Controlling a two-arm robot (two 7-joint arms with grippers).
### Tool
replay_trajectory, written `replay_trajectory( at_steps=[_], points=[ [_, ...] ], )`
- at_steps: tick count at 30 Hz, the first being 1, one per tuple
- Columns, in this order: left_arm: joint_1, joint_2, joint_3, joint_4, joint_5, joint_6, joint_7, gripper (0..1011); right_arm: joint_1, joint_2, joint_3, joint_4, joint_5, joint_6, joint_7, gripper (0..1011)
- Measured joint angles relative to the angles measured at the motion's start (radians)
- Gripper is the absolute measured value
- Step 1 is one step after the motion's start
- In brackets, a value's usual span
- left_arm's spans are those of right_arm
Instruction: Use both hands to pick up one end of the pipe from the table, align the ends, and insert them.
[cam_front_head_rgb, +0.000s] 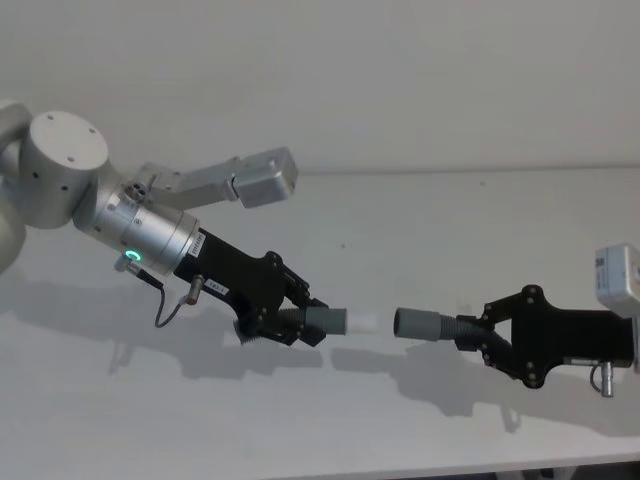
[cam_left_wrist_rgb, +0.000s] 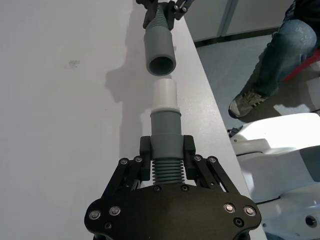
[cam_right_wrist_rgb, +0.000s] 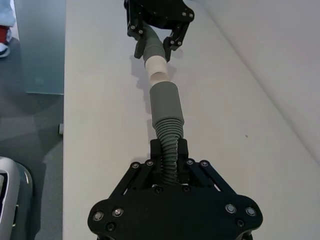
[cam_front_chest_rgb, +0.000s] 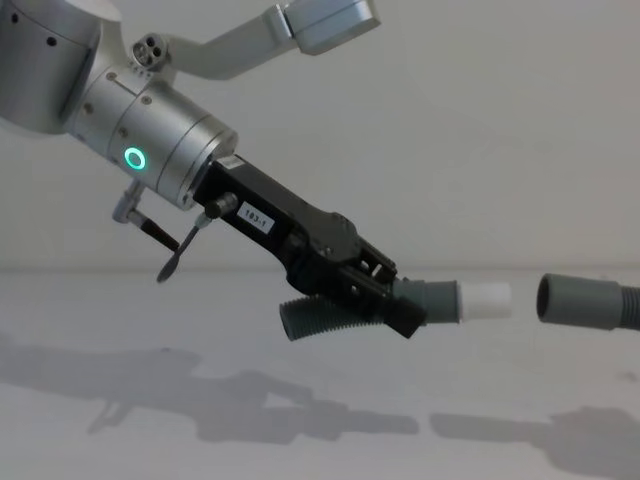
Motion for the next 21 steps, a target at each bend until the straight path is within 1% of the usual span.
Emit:
replay_trajectory(
  at_steps=[21],
  points=[
    [-0.001, 0.001, 0.007, -0.015, -0.007, 0.013, 0.016, 336, 0.009, -0.003, -0.004, 0.014, -0.002, -0.004, 0.005, 155]
  ],
)
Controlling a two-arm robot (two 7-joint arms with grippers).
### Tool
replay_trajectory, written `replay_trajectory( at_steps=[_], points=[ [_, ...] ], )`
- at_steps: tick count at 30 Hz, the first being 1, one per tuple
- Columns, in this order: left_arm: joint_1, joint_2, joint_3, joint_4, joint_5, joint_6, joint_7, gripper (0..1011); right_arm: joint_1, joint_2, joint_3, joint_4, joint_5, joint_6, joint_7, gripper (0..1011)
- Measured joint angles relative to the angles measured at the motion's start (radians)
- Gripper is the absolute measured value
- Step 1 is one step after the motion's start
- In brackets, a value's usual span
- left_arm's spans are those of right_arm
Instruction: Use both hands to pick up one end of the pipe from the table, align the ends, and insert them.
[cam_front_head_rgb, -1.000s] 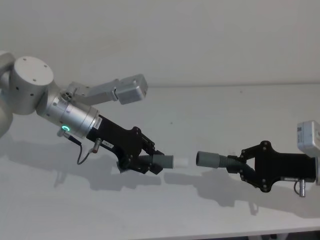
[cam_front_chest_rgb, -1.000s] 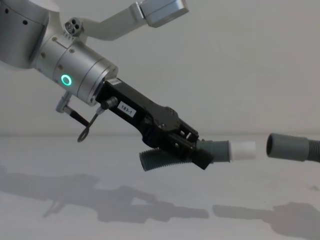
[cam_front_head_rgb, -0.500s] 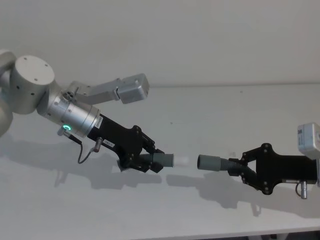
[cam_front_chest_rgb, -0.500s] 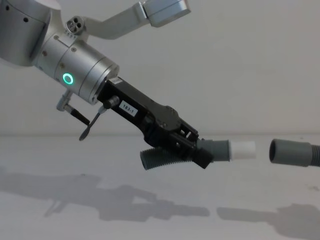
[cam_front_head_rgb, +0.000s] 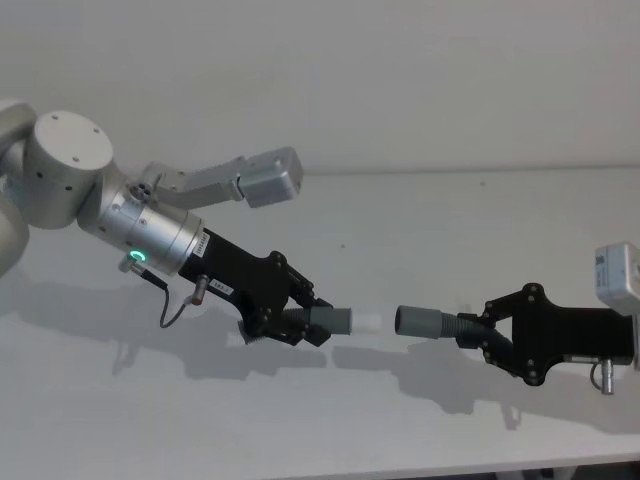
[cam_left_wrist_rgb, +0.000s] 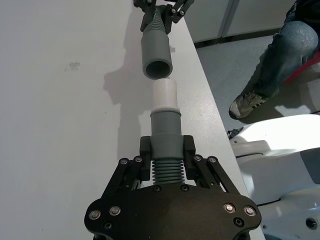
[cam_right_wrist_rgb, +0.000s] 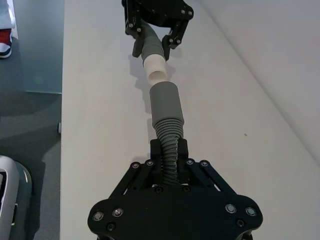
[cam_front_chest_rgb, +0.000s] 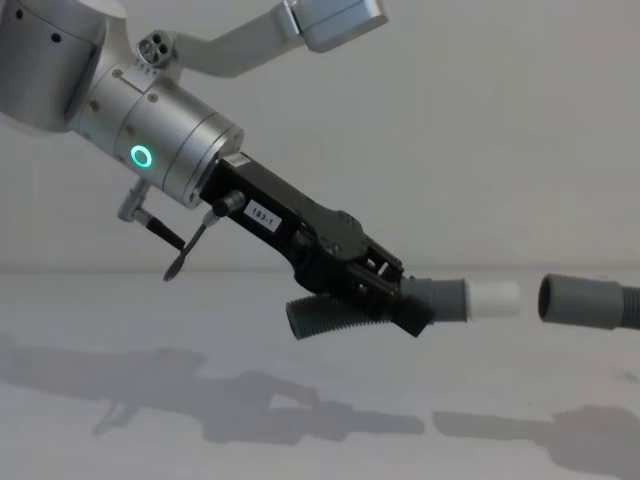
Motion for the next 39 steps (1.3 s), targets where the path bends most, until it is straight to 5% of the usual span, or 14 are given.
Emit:
replay_trajectory(
  at_steps=[39],
  points=[
    [-0.012, -0.029, 0.008, 0.034, -0.006, 0.001, -0.009, 336, 0.014, -0.004, -0.013, 0.001, 0.038, 0.020, 0.023, 153]
  ],
)
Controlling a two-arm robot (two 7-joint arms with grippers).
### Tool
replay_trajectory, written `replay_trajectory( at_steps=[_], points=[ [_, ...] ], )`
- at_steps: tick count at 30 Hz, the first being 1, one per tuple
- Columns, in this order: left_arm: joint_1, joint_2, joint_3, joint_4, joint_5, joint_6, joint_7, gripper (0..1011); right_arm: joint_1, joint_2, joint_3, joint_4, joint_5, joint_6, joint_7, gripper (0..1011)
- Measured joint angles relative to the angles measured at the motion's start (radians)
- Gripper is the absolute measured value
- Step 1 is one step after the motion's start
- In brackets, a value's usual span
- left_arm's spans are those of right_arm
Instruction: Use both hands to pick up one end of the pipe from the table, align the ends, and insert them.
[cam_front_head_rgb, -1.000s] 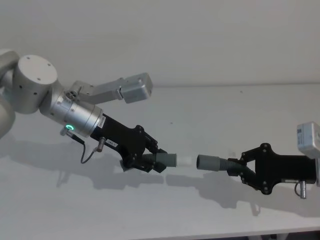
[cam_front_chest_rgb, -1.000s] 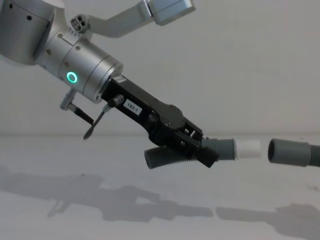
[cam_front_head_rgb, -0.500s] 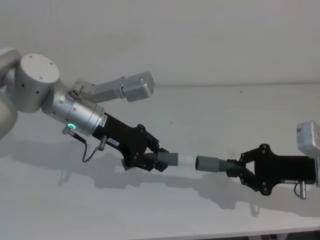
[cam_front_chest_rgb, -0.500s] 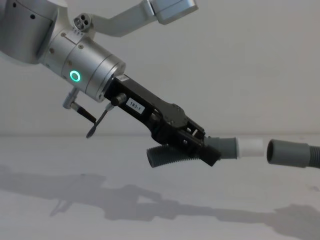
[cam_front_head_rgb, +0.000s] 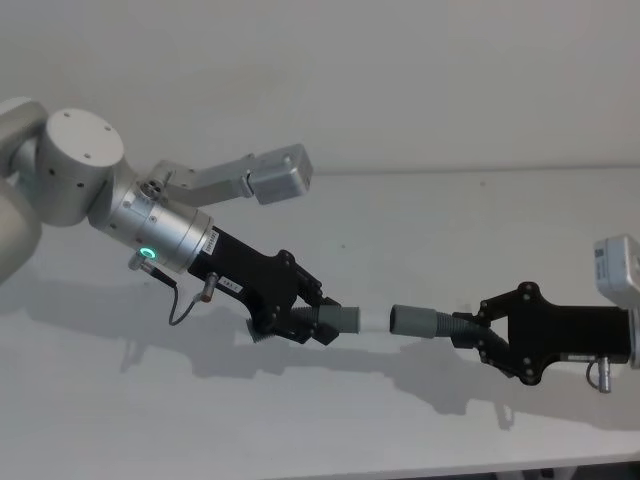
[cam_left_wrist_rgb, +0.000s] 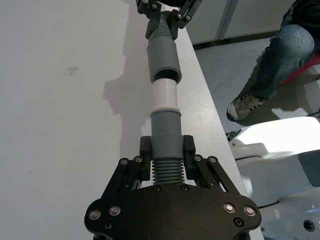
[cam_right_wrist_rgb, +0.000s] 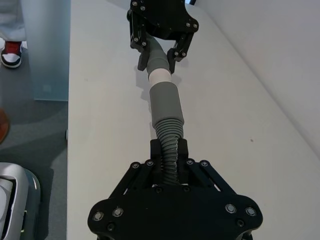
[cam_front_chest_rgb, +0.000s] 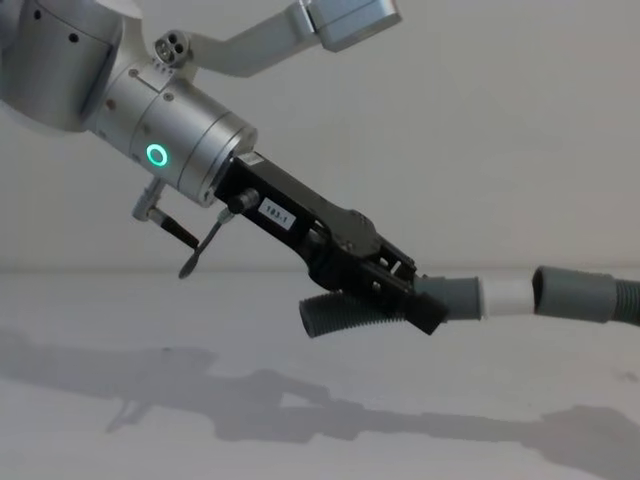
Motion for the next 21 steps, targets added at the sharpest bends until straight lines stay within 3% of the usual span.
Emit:
replay_trajectory(
  at_steps=[21],
  points=[
    [-0.006, -0.011, -0.005, 0.012, 0.002, -0.002, -0.002, 336, 0.008, -0.002, -0.018, 0.012, 0.012, -0.002, 0.025, 153]
  ],
)
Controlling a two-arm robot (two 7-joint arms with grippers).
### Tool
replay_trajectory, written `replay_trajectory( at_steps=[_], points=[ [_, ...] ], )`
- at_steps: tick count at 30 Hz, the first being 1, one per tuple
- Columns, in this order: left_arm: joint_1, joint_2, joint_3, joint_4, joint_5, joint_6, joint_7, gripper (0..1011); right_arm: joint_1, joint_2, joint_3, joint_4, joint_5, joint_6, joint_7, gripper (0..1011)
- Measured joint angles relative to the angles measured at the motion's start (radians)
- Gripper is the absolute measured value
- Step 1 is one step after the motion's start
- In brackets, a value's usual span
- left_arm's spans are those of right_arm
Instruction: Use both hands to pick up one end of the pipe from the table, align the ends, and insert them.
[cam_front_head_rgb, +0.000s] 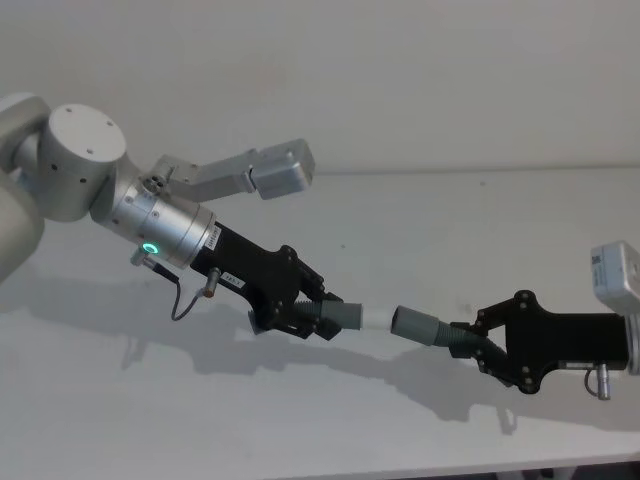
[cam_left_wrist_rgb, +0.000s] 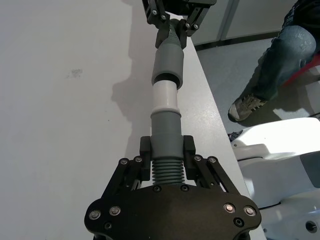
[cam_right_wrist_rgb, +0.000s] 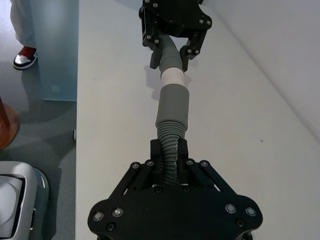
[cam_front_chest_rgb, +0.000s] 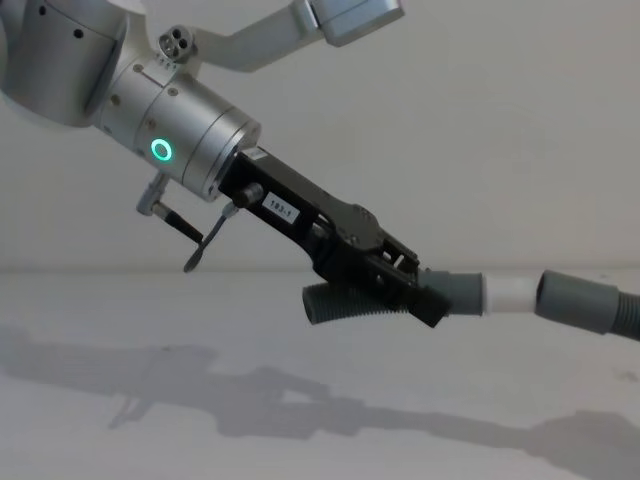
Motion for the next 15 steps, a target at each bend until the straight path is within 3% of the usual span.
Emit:
replay_trajectory(
  at_steps=[15],
  points=[
    [0.000, 0.020, 0.004, -0.039, -0.007, 0.016, -0.001, 336, 0.003, -0.005, -0.006, 0.013, 0.000, -0.017, 0.006, 153]
  ],
)
